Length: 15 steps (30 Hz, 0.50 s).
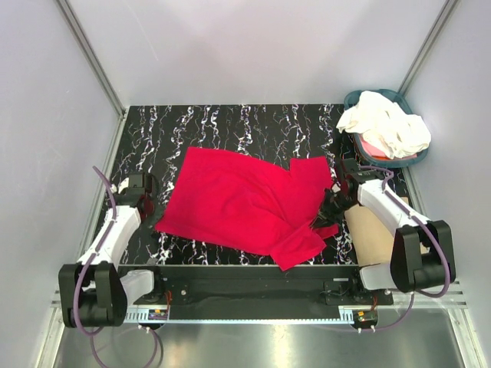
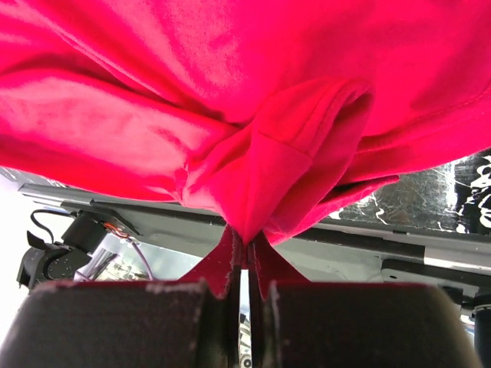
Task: Fold and stack the t-shirts
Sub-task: Flatten the tshirt out
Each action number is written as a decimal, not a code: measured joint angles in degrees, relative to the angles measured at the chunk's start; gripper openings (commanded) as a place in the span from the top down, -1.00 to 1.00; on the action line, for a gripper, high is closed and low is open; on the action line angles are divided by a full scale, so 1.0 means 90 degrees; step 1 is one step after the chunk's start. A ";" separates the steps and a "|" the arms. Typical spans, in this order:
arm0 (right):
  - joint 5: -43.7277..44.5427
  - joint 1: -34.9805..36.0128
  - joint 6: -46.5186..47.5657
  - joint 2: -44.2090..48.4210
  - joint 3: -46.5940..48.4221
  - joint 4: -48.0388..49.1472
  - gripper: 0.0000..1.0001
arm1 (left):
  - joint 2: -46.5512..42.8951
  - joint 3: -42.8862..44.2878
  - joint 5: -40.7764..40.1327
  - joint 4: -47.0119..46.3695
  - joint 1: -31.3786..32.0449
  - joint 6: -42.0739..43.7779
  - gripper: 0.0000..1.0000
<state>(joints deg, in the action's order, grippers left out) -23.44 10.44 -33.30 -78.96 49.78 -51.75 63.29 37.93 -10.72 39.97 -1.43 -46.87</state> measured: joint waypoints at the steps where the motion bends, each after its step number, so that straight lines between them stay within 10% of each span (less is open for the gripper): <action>1: -0.0002 0.0000 0.0002 0.0010 -0.0019 0.0012 0.99 | 0.0044 -0.0002 0.0007 0.0015 -0.0036 0.0007 0.93; 3: 0.0000 0.0000 -0.0002 0.0117 -0.0126 0.0066 0.90 | 0.0049 -0.0010 0.0012 0.0090 -0.0119 -0.0002 0.85; 7: 0.0036 0.0000 -0.0070 0.0559 -0.0498 0.0041 0.69 | -0.0355 -0.0104 -0.0022 0.0180 -0.0219 -0.0080 -0.16; 15: 0.0408 0.0000 0.0107 0.0850 -0.0308 -0.0661 -0.28 | -0.0792 0.0185 -0.0350 0.0826 -0.0245 0.0243 -0.35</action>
<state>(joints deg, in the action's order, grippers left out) -19.77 10.44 -32.34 -71.31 47.00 -57.69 56.16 39.59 -13.87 47.40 -3.64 -44.69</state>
